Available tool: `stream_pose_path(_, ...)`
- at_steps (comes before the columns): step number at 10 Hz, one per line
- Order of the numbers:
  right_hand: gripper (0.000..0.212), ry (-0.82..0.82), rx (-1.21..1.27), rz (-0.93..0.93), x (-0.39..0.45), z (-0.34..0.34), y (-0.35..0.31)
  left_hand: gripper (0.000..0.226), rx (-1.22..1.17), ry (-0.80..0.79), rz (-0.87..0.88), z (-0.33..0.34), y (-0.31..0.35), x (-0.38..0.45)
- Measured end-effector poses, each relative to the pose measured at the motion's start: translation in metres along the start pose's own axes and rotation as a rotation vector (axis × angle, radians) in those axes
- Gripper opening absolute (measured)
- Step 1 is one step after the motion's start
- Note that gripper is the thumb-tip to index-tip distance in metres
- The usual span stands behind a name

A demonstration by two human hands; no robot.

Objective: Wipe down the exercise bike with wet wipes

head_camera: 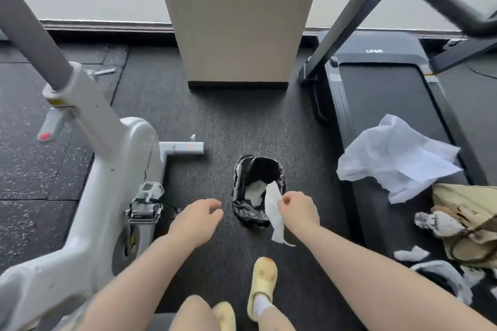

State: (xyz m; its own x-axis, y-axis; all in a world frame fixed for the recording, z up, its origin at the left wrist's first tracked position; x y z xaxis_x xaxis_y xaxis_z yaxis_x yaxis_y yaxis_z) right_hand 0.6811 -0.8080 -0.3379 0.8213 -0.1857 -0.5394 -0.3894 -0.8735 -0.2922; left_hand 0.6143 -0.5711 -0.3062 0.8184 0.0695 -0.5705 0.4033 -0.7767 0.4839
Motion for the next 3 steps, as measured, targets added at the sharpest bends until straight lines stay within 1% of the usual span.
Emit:
stream_pose_path(1, 0.029, -0.024, 0.066, 0.054, 0.049, 0.008, -0.011, 0.037, 0.053, 0.028, 0.007, -0.018, 0.014, 0.04)
stream_pose_path(3, 0.018, -0.083, 0.188, 0.105, 0.11, 0.028, -0.027, 0.036, 0.053, 0.08, 0.02, -0.048, 0.024, 0.09)
Point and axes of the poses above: each hand's wrist, its own x-axis towards the middle knuckle, its own z-axis out of the palm, y = z × x, the point moved 8 cm from there along x, towards the middle knuckle, and after that the axes turned 6 degrees about z, right-handed, at the moved point
